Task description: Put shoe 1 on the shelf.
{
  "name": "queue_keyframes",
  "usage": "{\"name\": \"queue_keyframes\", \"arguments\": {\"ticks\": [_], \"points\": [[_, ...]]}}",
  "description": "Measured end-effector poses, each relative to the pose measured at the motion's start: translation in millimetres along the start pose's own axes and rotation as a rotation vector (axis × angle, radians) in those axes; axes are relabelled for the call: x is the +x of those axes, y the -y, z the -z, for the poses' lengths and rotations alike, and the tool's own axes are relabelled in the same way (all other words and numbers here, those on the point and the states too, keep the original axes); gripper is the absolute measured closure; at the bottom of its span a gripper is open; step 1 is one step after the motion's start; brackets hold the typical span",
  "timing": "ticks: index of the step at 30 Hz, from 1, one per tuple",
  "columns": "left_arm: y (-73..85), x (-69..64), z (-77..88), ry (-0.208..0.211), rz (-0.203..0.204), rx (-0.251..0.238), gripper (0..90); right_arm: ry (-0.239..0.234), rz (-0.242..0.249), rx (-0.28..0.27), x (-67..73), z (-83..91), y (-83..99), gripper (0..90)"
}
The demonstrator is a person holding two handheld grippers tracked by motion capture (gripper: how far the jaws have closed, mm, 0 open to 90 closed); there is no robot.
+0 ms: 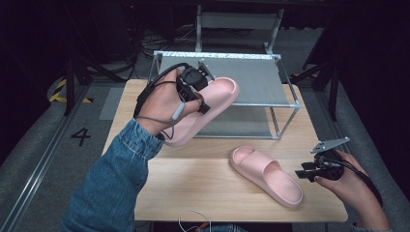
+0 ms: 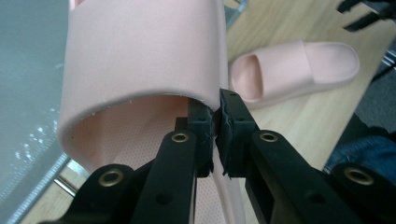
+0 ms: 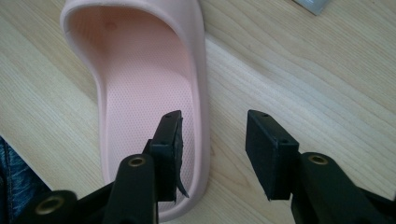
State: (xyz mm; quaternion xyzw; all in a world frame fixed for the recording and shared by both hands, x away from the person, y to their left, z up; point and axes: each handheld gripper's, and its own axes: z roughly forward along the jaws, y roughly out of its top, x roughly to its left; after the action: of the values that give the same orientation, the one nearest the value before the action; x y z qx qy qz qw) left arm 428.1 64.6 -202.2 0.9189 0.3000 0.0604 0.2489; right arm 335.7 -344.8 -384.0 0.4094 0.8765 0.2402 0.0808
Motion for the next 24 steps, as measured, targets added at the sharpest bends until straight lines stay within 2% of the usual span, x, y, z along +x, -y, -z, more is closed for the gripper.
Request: {"name": "queue_keyframes", "arguments": {"ticks": [7,15,19,22,24], "points": [[-19.3,17.0,-8.5,-0.052,0.077,0.004,84.6,-0.001,-0.007,-0.011,-0.9,2.9,3.1,57.3],[-29.2,34.4,-20.5,-0.059,0.168,0.025,84.8,-0.004,-0.006,-0.003,-0.2,0.9,2.6,57.2],[-32.4,40.9,-27.5,-0.049,0.183,0.038,84.8,-0.007,-0.004,-0.004,0.1,0.0,2.3,57.2],[-34.0,43.0,-33.4,-0.032,0.180,0.053,84.9,-0.005,-0.004,-0.001,-0.4,-0.7,2.8,57.2],[-33.9,44.5,-35.2,-0.032,0.178,0.046,84.8,-0.008,-0.005,0.000,-0.5,-1.1,2.9,57.2]]}}
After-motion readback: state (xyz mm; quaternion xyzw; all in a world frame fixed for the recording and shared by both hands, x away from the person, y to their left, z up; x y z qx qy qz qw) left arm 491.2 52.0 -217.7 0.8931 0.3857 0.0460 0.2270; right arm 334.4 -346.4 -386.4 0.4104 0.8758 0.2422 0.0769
